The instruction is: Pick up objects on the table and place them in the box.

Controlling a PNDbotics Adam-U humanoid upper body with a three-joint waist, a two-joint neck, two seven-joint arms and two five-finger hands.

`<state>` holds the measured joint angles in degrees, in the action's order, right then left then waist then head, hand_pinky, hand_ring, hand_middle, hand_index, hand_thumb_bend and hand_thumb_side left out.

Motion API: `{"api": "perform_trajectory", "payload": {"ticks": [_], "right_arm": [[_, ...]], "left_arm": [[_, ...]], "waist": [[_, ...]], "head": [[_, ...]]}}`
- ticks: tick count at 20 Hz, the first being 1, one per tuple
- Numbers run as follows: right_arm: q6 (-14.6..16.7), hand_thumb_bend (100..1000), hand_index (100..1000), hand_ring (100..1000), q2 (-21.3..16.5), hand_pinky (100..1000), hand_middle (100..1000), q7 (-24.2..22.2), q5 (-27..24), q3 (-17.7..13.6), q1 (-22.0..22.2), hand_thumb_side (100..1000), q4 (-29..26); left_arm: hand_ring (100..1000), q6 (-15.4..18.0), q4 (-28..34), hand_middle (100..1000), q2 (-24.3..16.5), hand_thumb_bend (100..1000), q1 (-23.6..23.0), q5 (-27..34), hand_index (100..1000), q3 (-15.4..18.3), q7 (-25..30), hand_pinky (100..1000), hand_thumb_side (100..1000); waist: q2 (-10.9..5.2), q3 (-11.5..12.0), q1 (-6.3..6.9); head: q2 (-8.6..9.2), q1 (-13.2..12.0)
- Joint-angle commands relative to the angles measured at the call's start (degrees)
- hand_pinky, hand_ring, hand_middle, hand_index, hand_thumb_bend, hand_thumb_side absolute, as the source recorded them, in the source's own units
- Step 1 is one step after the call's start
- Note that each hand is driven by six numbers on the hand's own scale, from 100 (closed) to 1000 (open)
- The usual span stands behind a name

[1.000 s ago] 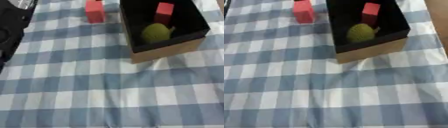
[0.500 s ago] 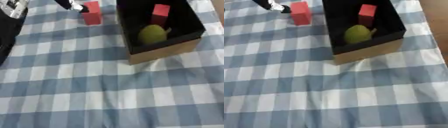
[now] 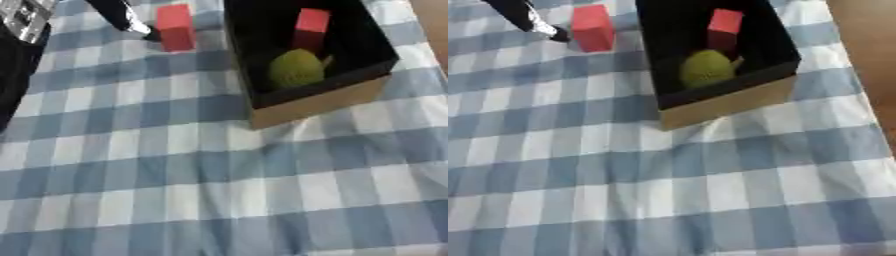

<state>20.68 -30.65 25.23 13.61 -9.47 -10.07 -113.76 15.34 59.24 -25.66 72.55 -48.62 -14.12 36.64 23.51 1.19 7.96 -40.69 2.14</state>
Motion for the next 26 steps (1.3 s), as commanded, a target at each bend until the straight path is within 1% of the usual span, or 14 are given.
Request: {"api": "perform_trajectory", "payload": {"ticks": [1, 3, 5, 6, 9, 11, 15, 18, 22, 24, 26], "right_arm": [[0.23, 100, 854, 1000, -1.53, 890, 443, 0.02, 0.75, -0.26, -0.05, 470, -0.83], [0.27, 100, 855, 1000, -1.42, 890, 441, 0.05, 1.00, -0.29, 0.13, 470, -0.83], [0.33, 100, 854, 1000, -1.23, 890, 440, 0.09, 1.32, -0.34, 0.41, 470, -0.83], [0.33, 100, 855, 1000, -1.13, 890, 439, 0.13, 1.47, -0.37, 0.55, 470, -0.83], [0.17, 100, 855, 1000, -0.58, 891, 437, 0.23, 1.72, -0.41, 0.80, 470, -0.83], [0.08, 100, 855, 1000, -0.31, 891, 436, 0.20, 1.80, -0.38, 0.81, 470, -0.83], [-0.01, 100, 855, 1000, -0.03, 891, 434, 0.15, 1.92, -0.40, 0.92, 470, -0.83], [-0.09, 100, 855, 1000, 0.12, 892, 433, 0.13, 2.02, -0.43, 0.99, 470, -0.83], [-0.15, 100, 855, 1000, 0.34, 892, 431, 0.08, 2.07, -0.44, 0.85, 471, -0.83], [-0.11, 100, 854, 1000, 0.48, 892, 428, 0.08, 2.10, -0.45, 0.78, 470, -0.83], [-0.15, 100, 854, 1000, 0.72, 892, 426, -0.01, 2.12, -0.42, 0.73, 470, -0.83]], "left_arm": [[910, 0.57, -0.45, 814, -2.33, 649, 1.06, -1.30, 927, 1.34, -0.25, 906, 411], [914, 0.95, -0.99, 816, -2.41, 663, 1.10, -1.66, 928, 1.45, -0.14, 908, 412], [914, 1.59, -1.34, 816, -2.41, 664, 1.11, -1.73, 930, 1.43, 0.20, 908, 416], [912, 1.84, -1.44, 816, -2.37, 660, 1.12, -1.61, 931, 1.44, 0.38, 909, 419], [911, 2.15, -1.70, 817, -2.11, 655, 1.18, -0.20, 937, 1.22, 1.40, 907, 431], [911, 1.84, -1.67, 818, -2.00, 653, 1.24, 0.67, 940, 1.13, 1.85, 906, 436], [910, 1.14, -1.96, 818, -1.60, 636, 1.31, 2.84, 943, 0.96, 2.70, 903, 451], [911, 0.60, -1.89, 819, -1.44, 654, 1.70, 3.88, 946, 0.86, 3.25, 903, 457], [913, 0.07, -2.35, 820, -1.26, 671, 2.14, 3.77, 950, 1.18, 3.49, 903, 482], [915, -0.33, -3.34, 820, -1.06, 677, 2.34, 3.44, 951, 1.65, 3.56, 904, 483], [917, -0.70, -4.34, 821, -0.68, 673, 2.61, 2.77, 952, 2.12, 3.34, 904, 481]], "waist": [[-1.25, 0.89, -1.35], [-0.89, 1.95, -1.79], [-0.67, 2.46, -2.02], [-0.61, 2.57, -2.07], [-0.42, 2.73, -2.21], [-0.23, 2.73, -2.29], [0.03, 2.67, -2.37], [0.23, 2.63, -2.33], [0.61, 2.39, -2.35], [0.84, 2.22, -2.40], [1.12, 2.07, -2.46]], "head": [[0.26, -0.12], [0.44, -0.25], [1.13, -0.29], [1.75, -0.15], [4.44, 0.43], [5.62, 0.63], [6.07, 0.66], [6.77, 0.99], [8.62, 1.39], [9.05, 1.29], [9.08, 1.11]]}}
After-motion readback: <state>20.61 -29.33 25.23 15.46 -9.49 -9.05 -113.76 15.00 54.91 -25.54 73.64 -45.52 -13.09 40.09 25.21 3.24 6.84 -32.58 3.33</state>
